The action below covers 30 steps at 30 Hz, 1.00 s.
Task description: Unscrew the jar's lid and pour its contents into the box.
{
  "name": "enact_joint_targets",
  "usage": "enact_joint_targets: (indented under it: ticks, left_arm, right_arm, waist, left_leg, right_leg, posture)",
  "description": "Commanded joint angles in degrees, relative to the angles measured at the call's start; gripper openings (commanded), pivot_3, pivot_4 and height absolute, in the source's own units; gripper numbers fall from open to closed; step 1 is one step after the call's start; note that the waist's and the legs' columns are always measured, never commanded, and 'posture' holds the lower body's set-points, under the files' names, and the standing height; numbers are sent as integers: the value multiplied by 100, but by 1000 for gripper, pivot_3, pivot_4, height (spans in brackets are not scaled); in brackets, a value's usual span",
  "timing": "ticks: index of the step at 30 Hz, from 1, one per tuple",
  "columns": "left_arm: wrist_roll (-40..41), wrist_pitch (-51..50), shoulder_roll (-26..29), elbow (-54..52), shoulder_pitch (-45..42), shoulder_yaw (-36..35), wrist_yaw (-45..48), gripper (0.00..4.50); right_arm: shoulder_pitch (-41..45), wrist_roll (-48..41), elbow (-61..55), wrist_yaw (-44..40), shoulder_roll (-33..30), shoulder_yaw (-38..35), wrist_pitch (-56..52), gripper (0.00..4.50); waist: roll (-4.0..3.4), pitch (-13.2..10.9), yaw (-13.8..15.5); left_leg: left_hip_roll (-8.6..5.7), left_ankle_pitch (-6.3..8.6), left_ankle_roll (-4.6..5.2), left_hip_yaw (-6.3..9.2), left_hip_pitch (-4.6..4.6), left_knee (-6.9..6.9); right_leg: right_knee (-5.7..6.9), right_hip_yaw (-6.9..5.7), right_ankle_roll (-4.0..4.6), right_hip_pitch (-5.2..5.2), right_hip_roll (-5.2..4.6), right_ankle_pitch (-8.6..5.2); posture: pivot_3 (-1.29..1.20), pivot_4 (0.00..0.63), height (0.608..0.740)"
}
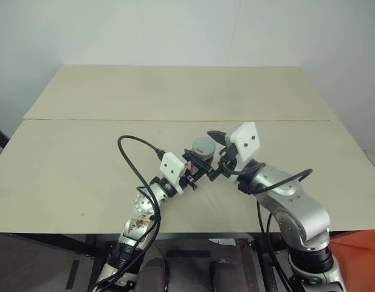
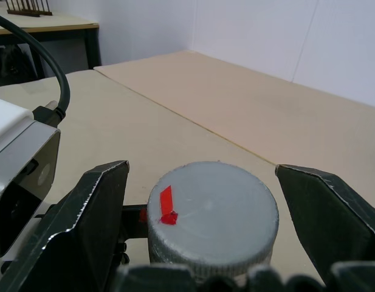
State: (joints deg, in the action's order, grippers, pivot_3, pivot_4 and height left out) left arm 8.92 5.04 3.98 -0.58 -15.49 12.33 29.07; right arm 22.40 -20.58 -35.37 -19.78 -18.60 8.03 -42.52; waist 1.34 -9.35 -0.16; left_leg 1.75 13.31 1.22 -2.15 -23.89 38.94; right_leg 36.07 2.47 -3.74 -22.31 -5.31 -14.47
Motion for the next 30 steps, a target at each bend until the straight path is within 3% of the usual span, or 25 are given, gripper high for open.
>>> enact_joint_targets:
  ticks: [1, 7, 16, 23, 30]
  left_arm:
    - [30, 54, -40, -289, -60, 21, -7, 1922]
    - [5, 105, -28, -193, -83, 0, -14, 1922]
    - [188, 52, 137, -399, -2, 100, 376, 1922]
    - [908, -337, 614, -1003, 80, 213, 1363, 1922]
    - [1422, -677, 885, -1106, -139, 269, 2215, 1922]
  right_arm:
    - [22, -44, -94, -32, 31, -152, 182, 4315]
    - [9, -31, -75, -47, 38, -168, 224, 2806]
    - [-74, -127, -61, -457, -278, -263, 373, 2801]
    - [-105, -914, 460, -2694, -1361, -580, 1227, 2801]
    - [725, -1068, 2155, -5031, -1760, -232, 2268, 2801]
  waist:
    - [0, 0, -1]
    - [0, 0, -5]
    - [0, 0, -7]
    - [0, -1, -26]
    - [0, -1, -70]
  left_leg:
    - [0, 0, 0, 1, 0, 0]
    - [0, 0, 0, 3, 0, 0]
    - [0, 0, 0, 5, 0, -1]
    - [1, 0, 1, 7, -1, -4]
    - [6, 0, 1, 6, 6, -4]
  right_leg:
    - [0, 0, 0, 0, 0, 0]
    - [0, 0, 0, 0, 0, 0]
    - [-2, 0, 0, 0, 0, 0]
    - [-7, 0, 0, 1, 0, 0]
    - [-3, 2, 2, 2, 5, -1]
  posture:
    - [0, 150, 740]
    - [0, 150, 740]
    - [0, 150, 740]
    - [0, 150, 740]
    - [0, 150, 740]
